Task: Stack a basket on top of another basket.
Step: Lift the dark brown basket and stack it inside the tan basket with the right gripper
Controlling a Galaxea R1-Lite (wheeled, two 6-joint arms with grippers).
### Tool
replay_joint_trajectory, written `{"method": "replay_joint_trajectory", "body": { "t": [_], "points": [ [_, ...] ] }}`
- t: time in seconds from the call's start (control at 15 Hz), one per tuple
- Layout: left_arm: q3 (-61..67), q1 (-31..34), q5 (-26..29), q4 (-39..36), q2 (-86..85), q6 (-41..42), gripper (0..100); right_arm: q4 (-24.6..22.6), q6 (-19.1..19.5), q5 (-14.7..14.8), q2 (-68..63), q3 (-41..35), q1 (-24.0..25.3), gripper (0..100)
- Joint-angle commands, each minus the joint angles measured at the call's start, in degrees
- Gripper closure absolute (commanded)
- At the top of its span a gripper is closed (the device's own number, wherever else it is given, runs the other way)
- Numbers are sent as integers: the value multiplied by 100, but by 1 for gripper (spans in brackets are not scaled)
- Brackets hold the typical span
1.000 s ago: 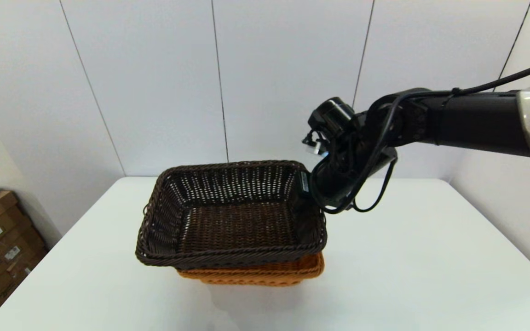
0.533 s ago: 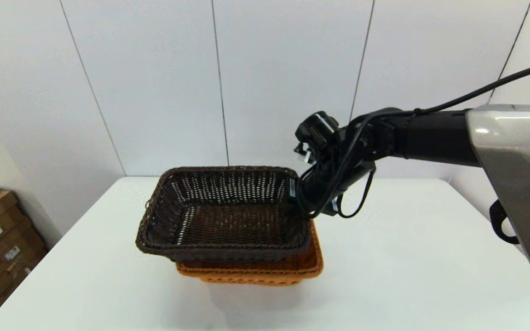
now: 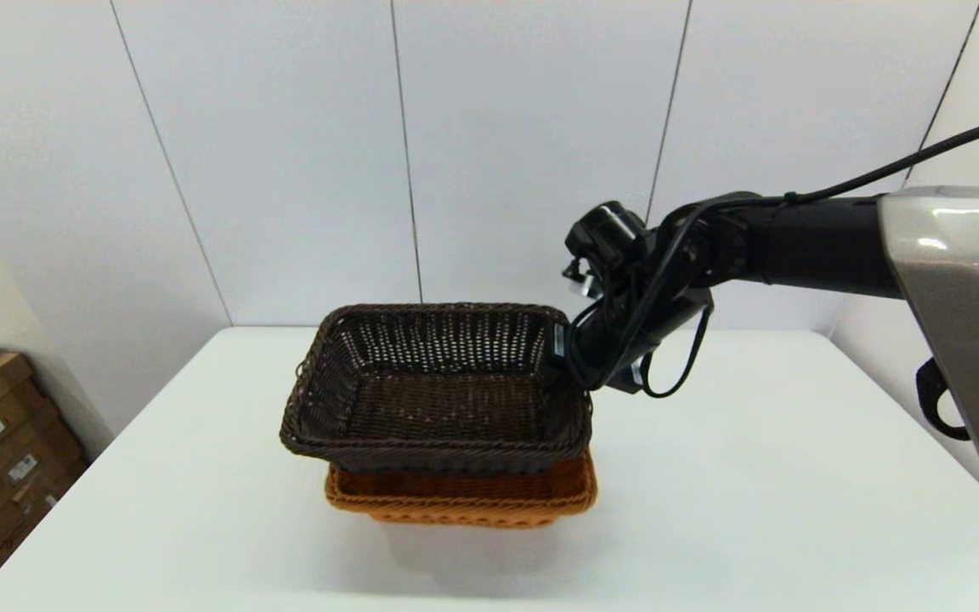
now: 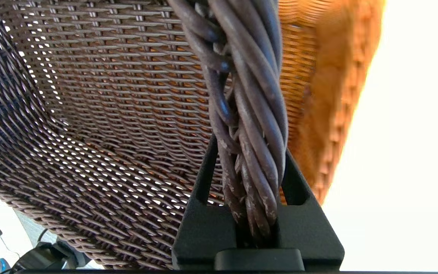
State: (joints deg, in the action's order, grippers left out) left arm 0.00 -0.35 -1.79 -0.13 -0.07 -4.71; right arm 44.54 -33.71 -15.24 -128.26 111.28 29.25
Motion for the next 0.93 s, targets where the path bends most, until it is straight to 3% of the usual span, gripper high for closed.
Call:
{"method": "replay_joint_trajectory", "body": {
  "t": [0.07, 0.93],
  "points": [
    [0, 0, -5, -4, 7, -4, 0, 46, -4, -23, 2, -9, -86, 100],
    [0, 0, -5, -4, 7, -4, 0, 186, 136, -58, -367, -97, -147, 100]
  ]
}}
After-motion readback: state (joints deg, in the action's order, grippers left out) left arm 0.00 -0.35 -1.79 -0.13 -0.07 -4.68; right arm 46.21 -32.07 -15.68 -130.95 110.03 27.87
